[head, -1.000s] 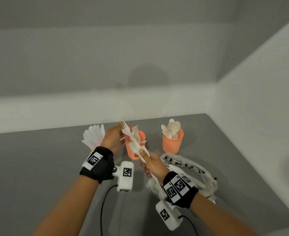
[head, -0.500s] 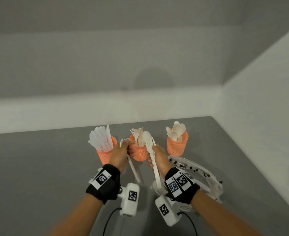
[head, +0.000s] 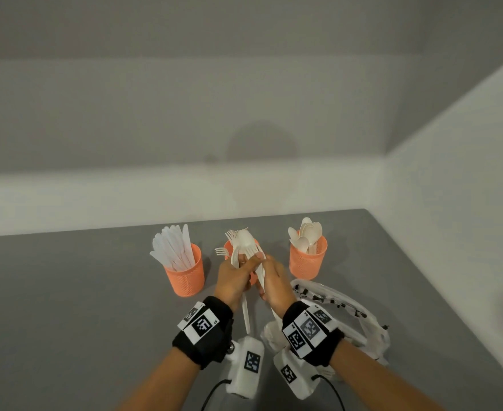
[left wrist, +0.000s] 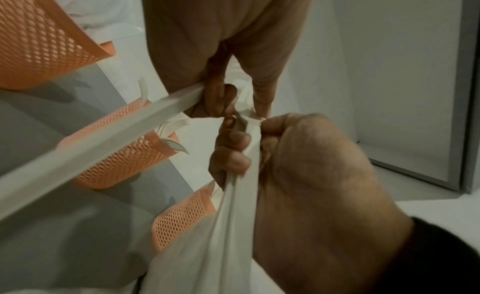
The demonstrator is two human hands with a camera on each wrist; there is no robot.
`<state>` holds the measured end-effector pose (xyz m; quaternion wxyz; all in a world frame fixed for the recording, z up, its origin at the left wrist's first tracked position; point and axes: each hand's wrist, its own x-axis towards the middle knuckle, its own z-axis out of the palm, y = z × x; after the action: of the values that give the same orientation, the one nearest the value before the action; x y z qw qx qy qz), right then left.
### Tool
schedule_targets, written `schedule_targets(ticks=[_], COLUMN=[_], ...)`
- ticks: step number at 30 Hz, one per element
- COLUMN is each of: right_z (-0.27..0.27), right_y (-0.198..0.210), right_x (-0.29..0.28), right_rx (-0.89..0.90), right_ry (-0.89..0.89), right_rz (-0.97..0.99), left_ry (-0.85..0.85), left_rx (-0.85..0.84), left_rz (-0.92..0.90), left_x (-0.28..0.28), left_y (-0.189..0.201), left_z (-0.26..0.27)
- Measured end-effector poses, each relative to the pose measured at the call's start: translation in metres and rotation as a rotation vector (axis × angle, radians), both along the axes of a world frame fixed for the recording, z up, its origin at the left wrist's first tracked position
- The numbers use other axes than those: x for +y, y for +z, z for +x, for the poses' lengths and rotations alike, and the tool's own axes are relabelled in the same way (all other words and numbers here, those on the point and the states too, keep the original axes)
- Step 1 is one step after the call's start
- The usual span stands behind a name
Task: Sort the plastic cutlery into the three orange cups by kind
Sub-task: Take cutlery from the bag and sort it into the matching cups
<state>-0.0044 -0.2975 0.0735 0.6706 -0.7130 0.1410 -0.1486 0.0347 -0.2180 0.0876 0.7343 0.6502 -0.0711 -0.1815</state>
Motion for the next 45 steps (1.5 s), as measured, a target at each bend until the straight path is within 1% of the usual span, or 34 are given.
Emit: schedule_targets(ticks=[2, 6, 8, 14, 18, 21, 23, 24, 26, 27, 29, 32, 34, 37, 40, 42, 45], right_z=[0.006, 0.019, 0.021, 0.012, 0.013, 0.016, 0.019, 0.020, 0.022, 0.023, 0.023, 0.029, 0.034, 0.040, 0.046, 0.050, 0.053], right_y=[-0.006, -0.024, -0.024, -0.010, -0.004, 0.001, 0.006, 0.010, 0.020, 0.026, 0.040, 0.049, 0.047, 0.033, 0.013, 0.001, -0.010], right_x=[0.001, -0.002, -0.002, -0.003, -0.013, -0.025, -0.040, -0.050, -0.071, -0.083, -0.106, -0.135, -0.144, -0.147, -0.147, -0.146, -0.143], right_rx=[-0.025, -0.001, -0.004, -0.013, -0.052, -0.060, -0.055, -0.065, -0.106, -0.127, -0.152, -0.204, -0.206, -0.152, -0.039, 0.010, 0.096], right_ry=[-0.017, -0.011, -0.011, -0.023, -0.088, -0.103, -0.129, -0.156, -0.243, -0.292, -0.379, -0.496, -0.548, -0.569, -0.565, -0.529, -0.461], right_rz=[-0.057, -0.164, -0.159, -0.063, -0.103, -0.075, -0.041, -0.023, 0.007, 0.021, 0.029, 0.025, 0.003, -0.052, -0.107, -0.094, -0.113], left_ry=[0.036, 0.089, 0.085, 0.021, -0.018, -0.020, 0.033, 0.059, 0.110, 0.153, 0.269, 0.406, 0.428, 0.395, 0.344, 0.303, 0.220], left_rx=[0.013, 0.078, 0.079, 0.027, -0.003, -0.003, 0.037, 0.071, 0.138, 0.144, 0.058, -0.108, -0.165, -0.281, -0.397, -0.432, -0.430], left_rz=[-0.028, -0.099, -0.094, -0.048, -0.064, -0.041, -0.026, -0.054, -0.177, -0.236, -0.269, -0.218, -0.199, -0.069, 0.080, 0.136, 0.262], left_x=[-0.004, -0.007, -0.008, -0.008, -0.008, -0.008, -0.005, -0.003, 0.001, 0.002, 0.003, -0.001, -0.007, -0.020, -0.032, -0.038, -0.042], left_y=[-0.001, -0.002, -0.002, -0.002, 0.002, 0.003, 0.000, -0.001, 0.003, 0.009, 0.022, 0.041, 0.046, 0.040, 0.024, 0.010, -0.014], left_z=[0.000, 0.000, 0.001, 0.003, 0.006, 0.016, 0.032, 0.040, 0.056, 0.063, 0.077, 0.097, 0.108, 0.113, 0.112, 0.112, 0.114])
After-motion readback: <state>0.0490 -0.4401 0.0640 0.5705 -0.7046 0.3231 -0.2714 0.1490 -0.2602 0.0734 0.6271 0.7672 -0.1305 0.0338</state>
